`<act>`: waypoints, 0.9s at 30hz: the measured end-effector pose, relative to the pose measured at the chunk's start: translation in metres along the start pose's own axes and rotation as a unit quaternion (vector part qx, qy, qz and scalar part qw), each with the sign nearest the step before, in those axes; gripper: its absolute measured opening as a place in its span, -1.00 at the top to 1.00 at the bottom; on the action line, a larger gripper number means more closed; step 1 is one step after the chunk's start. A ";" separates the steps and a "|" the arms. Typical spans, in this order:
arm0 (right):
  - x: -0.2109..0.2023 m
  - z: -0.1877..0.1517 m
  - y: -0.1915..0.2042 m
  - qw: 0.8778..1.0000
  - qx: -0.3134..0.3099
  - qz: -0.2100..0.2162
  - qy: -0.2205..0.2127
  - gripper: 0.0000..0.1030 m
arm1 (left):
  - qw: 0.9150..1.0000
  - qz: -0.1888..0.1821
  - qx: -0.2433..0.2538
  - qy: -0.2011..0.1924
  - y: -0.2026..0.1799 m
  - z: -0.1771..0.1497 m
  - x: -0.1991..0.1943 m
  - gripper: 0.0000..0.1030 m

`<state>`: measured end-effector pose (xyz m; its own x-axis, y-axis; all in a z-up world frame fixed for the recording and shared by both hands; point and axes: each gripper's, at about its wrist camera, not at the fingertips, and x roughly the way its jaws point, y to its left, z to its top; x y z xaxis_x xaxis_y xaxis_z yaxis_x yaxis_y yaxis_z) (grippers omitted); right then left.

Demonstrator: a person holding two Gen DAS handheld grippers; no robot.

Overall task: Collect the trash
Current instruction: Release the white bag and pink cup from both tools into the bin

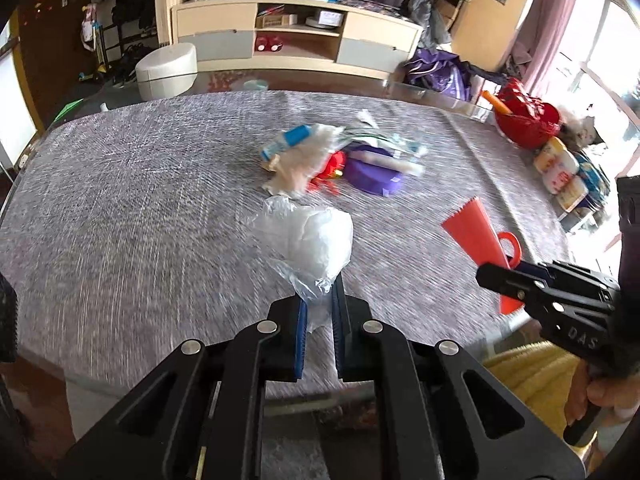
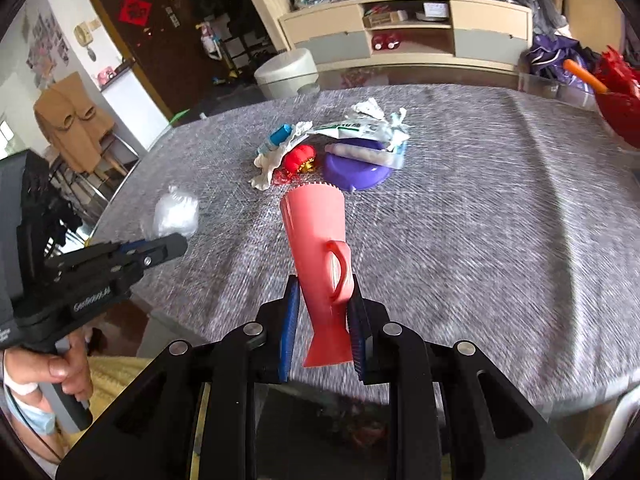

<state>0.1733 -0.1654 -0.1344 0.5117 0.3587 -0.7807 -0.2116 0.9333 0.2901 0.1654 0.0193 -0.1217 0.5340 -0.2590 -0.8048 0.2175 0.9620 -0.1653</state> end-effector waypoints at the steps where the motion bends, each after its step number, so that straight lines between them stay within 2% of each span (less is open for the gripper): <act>1: -0.004 -0.005 -0.001 1.000 0.001 -0.001 -0.001 0.53 | 1.000 -0.004 0.003 -0.002 -0.005 -0.006 -0.006 0.81; 6: -0.024 -0.033 -0.003 1.000 0.009 -0.004 0.000 0.53 | 1.000 -0.017 0.017 -0.001 -0.023 -0.036 -0.026 0.81; 13: -0.031 -0.080 -0.005 1.000 0.016 -0.004 0.019 0.53 | 0.999 -0.037 0.027 0.017 -0.043 -0.081 -0.030 0.81; 19: -0.021 -0.115 -0.002 0.999 0.019 0.003 0.049 0.53 | 0.997 -0.046 0.035 0.051 -0.057 -0.120 -0.015 0.81; 27: 0.010 -0.149 -0.010 0.994 0.035 -0.020 0.100 0.53 | 0.991 -0.056 0.023 0.118 -0.063 -0.166 0.024 0.81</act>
<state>0.0565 -0.1734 -0.2271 0.3416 0.3181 -0.8844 -0.1335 0.9479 0.2893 0.0285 -0.0333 -0.2250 0.3003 -0.3311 -0.8945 0.3036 0.9223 -0.2394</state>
